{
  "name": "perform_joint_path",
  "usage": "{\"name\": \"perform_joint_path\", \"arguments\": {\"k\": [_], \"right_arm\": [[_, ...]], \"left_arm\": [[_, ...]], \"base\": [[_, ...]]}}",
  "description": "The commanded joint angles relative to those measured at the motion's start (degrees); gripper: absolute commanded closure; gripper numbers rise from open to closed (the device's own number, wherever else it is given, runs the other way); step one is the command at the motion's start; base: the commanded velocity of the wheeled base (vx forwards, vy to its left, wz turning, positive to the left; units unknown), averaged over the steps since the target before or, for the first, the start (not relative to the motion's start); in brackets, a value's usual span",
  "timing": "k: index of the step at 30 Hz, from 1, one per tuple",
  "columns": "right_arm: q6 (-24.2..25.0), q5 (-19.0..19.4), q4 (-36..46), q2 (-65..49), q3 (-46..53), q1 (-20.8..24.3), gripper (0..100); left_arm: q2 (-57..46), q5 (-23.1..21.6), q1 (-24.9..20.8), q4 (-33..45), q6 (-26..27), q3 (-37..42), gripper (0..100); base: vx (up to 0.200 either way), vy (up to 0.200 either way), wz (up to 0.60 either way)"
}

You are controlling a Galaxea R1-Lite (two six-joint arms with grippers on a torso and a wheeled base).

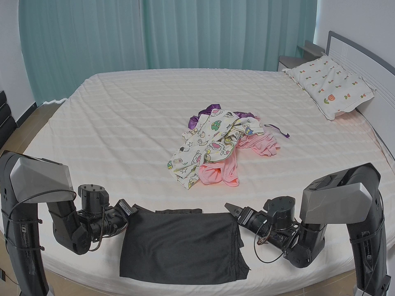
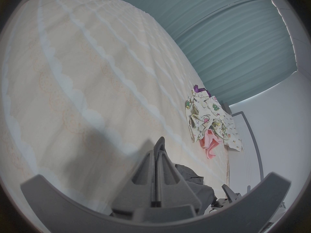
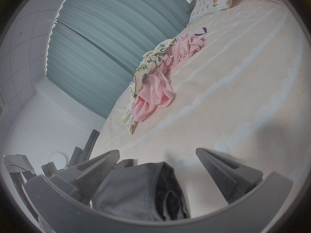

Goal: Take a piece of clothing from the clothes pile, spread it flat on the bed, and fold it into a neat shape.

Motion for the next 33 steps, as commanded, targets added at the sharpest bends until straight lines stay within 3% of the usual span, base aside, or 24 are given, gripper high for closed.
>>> {"name": "perform_joint_path", "arguments": {"k": [1,4,5,33], "right_arm": [[-0.04,0.21,-1.24,0.15,0.9,0.39,0],[-0.04,0.82,-1.51,0.41,1.07,0.56,0],[-0.13,1.0,-1.33,0.5,0.99,0.56,100],[-0.04,0.65,-1.86,2.08,-0.07,-0.14,100]], "left_arm": [[0.47,0.01,-0.08,-1.25,-0.12,0.57,100],[0.56,-0.08,0.0,-1.69,-0.12,0.57,100],[0.56,0.01,0.0,-1.69,-0.12,0.57,100],[0.65,2.91,-0.17,-1.95,-0.03,1.71,100]], "base": [[0.0,0.0,0.0],[0.0,0.0,0.0],[0.0,0.0,0.0],[0.0,0.0,0.0]]}}
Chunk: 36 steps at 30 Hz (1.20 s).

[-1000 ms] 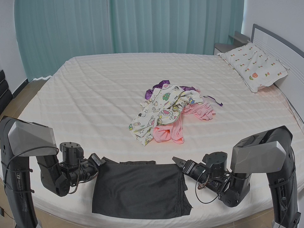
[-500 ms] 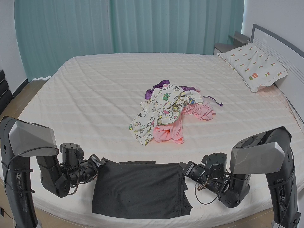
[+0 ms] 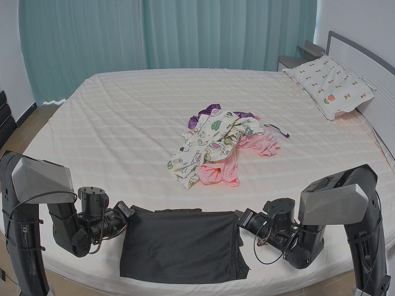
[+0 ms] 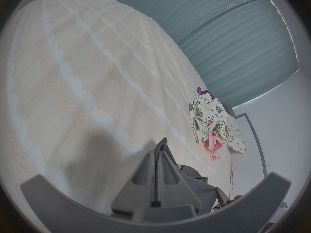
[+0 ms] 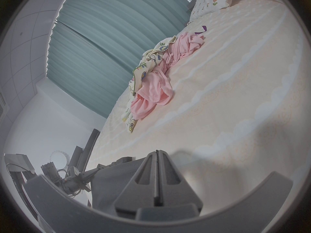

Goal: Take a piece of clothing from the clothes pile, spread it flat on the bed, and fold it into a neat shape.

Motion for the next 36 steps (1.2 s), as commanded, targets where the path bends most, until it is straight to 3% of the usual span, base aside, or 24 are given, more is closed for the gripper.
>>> {"name": "perform_joint_path", "arguments": {"k": [1,2,4,5,13,19,20,27,32,36], "right_arm": [[-0.06,-0.04,-0.03,1.1,-0.42,0.12,100],[-0.15,-0.04,-0.03,1.19,-0.51,0.12,0],[-0.15,0.05,0.06,1.19,-0.69,0.12,0],[-0.15,-0.04,-0.03,1.19,-0.69,0.12,0],[-0.06,-0.04,-0.29,0.84,-0.16,0.21,0],[-0.06,-0.65,-1.0,-4.17,2.21,-2.17,0],[-0.15,-0.83,-1.0,-9.36,4.06,-4.63,0],[-2.09,-1.27,-0.03,-23.07,7.31,-8.93,0],[-11.23,-2.67,2.87,-32.3,13.55,-10.78,0],[-12.02,-3.99,3.84,-41.97,16.63,-10.87,0]], "left_arm": [[0.18,0.03,-0.26,-0.01,0.11,0.15,100],[0.18,0.03,-0.26,-0.01,0.11,0.07,100],[0.18,-0.06,-0.26,-0.01,0.11,0.15,100],[0.18,-0.06,-0.26,-0.01,0.11,0.15,0],[0.18,0.03,-0.26,-0.01,0.11,0.15,0],[-0.96,-0.06,0.62,-0.19,-0.42,1.56,0],[-5.09,-0.85,2.99,-0.19,-0.51,3.58,0],[-17.75,-2.52,7.12,-1.42,-0.24,7.45,0],[-30.75,-2.61,9.32,-0.01,7.31,8.94,0],[-36.99,-2.52,9.32,3.77,11.97,11.76,0]], "base": [[0.0,0.0,0.0],[0.0,0.0,0.0],[0.0,0.0,0.0],[0.0,0.0,0.0],[0.0,0.0,0.0],[0.0,0.0,0.0],[0.0,0.0,0.0],[0.0,0.0,0.0],[0.0,0.0,0.0],[0.0,0.0,0.0]]}}
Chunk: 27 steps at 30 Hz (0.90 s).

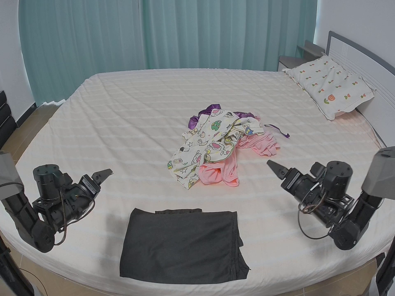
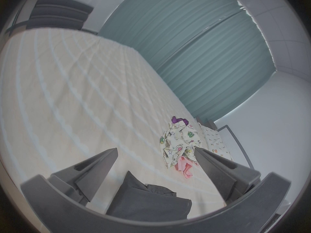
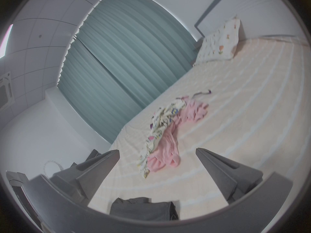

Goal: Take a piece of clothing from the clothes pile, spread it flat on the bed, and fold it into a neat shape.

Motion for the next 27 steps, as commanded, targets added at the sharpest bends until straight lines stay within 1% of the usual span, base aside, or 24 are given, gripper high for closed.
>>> {"name": "perform_joint_path", "arguments": {"k": [1,2,3,6,8,11,12,14,15,18,19,20,21,22,23,25,26,27], "right_arm": [[-4.36,-1.73,2.84,-20.29,7.73,-1.99,0],[-4.36,-1.73,2.84,-20.29,7.73,-1.99,0],[-7.0,-2.34,5.75,-25.65,9.92,-1.9,0],[-9.99,-4.1,9.17,-31.72,12.56,-1.73,0],[-13.33,-6.03,12.6,-38.31,14.93,-1.55,0],[-18.07,-7.88,17.17,-45.52,18.19,-1.64,0],[-20.01,-8.49,19.19,-48.51,20.12,-1.64,0],[-20.97,-8.76,20.16,-50.26,21.26,-1.64,0],[-24.67,-9.2,24.73,-57.82,24.16,-1.64,0],[-26.34,-10.43,34.22,-68.19,24.16,-2.96,0],[-26.34,-10.43,34.22,-68.19,24.16,-2.96,0],[-26.95,-11.22,42.57,-75.58,24.16,-4.63,0],[-27.39,-11.57,46.35,-78.48,24.16,-5.6,0],[-27.39,-11.57,46.35,-78.48,24.16,-5.6,0],[-27.83,-11.66,55.14,-85.33,24.16,-8.32,0],[-28.44,-11.04,62.52,-92.27,24.16,-11.13,0],[-28.44,-11.04,62.52,-92.27,24.16,-11.13,0],[-30.29,-10.16,68.67,-98.6,24.16,-12.98,0]], "left_arm": [[-16.91,-0.24,2.12,4.34,7.76,5.69,0],[-16.91,-0.24,2.12,4.34,7.76,5.69,0],[-20.16,-0.15,2.12,4.87,8.55,7.62,0],[-24.47,0.03,2.12,5.13,9.16,10.43,0],[-29.22,0.11,2.12,5.31,11.62,13.86,0],[-33.61,0.2,2.03,6.27,15.49,17.64,0],[-35.46,0.55,1.85,7.85,15.67,17.64,0],[-36.51,0.55,1.85,9.17,15.67,17.64,0],[-41.79,0.55,1.85,15.24,15.84,17.64,0],[-51.01,0.03,1.41,22.62,16.46,17.64,0],[-51.01,0.03,1.41,22.62,16.46,17.64,0],[-58.05,0.03,0.62,28.07,18.21,17.64,0],[-60.51,0.29,0.27,30.44,19.71,17.64,0],[-60.51,0.29,0.27,30.44,19.71,17.64,0],[-65.69,0.82,0.09,37.03,24.72,17.64,0],[-71.14,1.96,0.27,43.36,28.5,17.64,0],[-71.14,1.96,0.27,43.36,28.5,17.64,0],[-76.59,3.63,0.27,48.28,31.13,17.64,0]], "base": [[0.0,0.0,0.0],[0.0,0.0,0.0],[0.0,0.0,0.0],[0.0,0.0,0.0],[0.0,0.0,0.0],[0.0,0.0,0.0],[0.0,0.0,0.0],[0.0,0.0,0.0],[0.0,0.0,0.0],[0.0,0.0,0.0],[0.0,0.0,0.0],[0.0,0.0,0.0],[0.0,0.0,0.0],[0.0,0.0,0.0],[0.0,0.0,0.0],[0.0,0.0,0.0],[0.0,0.0,0.0],[0.0,0.0,0.0]]}}
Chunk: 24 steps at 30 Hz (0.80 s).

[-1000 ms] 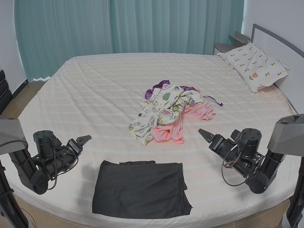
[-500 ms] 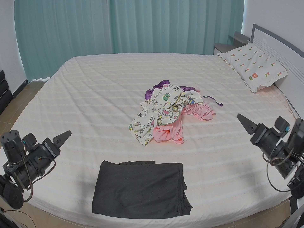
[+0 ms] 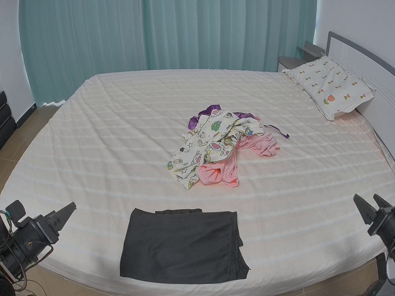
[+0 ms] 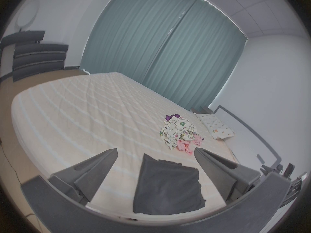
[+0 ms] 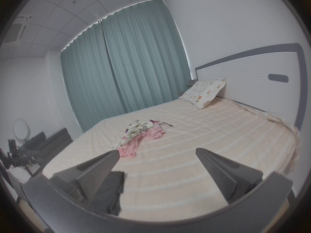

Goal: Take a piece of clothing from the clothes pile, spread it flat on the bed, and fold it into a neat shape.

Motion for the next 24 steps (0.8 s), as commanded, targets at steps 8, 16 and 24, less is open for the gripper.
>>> {"name": "perform_joint_path", "arguments": {"k": [8,16,24], "right_arm": [[-14.05,3.55,40.45,-46.56,1.6,-16.62,0],[-24.51,11.19,39.13,-51.48,2.13,-19.69,0],[-24.33,10.93,39.92,-51.39,1.95,-19.61,0]], "left_arm": [[-52.64,11.08,-0.6,37.33,21.5,1.15,0],[-60.82,11.26,3.53,45.51,25.54,1.15,0],[-60.64,7.83,3.35,45.77,28.8,1.15,0]], "base": [[0.0,0.0,0.0],[0.0,0.0,0.0],[0.0,0.0,0.0]]}}
